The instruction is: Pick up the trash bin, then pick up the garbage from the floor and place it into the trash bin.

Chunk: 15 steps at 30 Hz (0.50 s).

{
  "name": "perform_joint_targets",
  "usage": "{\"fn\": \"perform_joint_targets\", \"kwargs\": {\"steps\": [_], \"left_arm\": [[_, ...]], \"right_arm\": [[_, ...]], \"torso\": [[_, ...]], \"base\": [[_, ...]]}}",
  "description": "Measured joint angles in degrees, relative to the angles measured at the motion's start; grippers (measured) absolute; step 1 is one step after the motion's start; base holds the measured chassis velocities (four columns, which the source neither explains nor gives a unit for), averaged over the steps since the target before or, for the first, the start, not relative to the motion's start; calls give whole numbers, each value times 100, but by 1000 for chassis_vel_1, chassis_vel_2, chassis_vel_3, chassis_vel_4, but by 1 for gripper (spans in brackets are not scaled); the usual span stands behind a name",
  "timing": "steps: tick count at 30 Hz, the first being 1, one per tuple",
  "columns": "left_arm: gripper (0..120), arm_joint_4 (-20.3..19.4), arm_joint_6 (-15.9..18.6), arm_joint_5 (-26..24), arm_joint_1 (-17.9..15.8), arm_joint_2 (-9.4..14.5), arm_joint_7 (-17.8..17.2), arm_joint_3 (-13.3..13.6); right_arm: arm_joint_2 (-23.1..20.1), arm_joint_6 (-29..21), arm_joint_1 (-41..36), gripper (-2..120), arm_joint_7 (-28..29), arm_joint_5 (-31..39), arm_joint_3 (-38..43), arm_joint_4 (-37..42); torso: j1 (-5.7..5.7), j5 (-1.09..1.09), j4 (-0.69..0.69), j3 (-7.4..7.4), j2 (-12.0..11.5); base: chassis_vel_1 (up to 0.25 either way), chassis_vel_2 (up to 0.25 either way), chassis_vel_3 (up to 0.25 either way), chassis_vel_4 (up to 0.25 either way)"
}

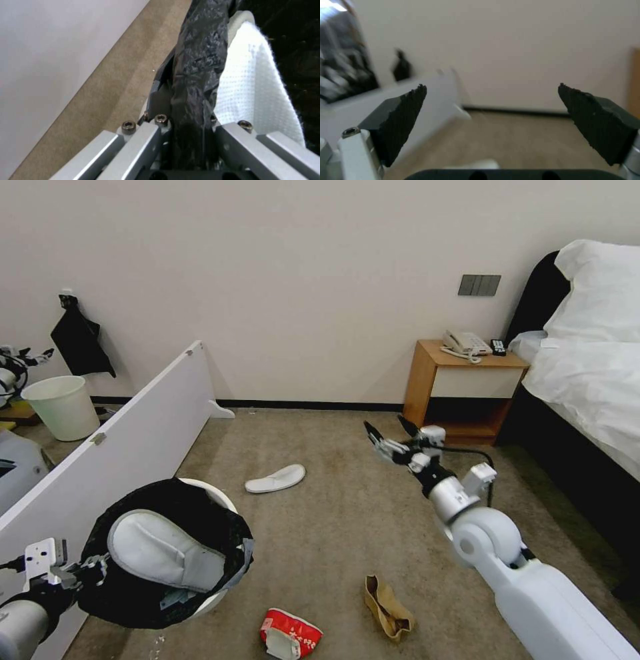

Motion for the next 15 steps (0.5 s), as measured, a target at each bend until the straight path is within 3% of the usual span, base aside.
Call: {"fn": "perform_joint_targets", "kwargs": {"steps": [7,15], "left_arm": [[3,-3,0,20,2,-5,1,17],[3,1,0,47,11,-34,23,37]], "right_arm": [[-2,-494,-500,100,-211,-591,285,-411],[101,-688,-696,100,-506,-1180,84,-1049]], "torso": [[0,-1,-2,0,0],[0,-2,-1,0,0]], "base": [[0,0,0,0],[0,0,0,0]]}}
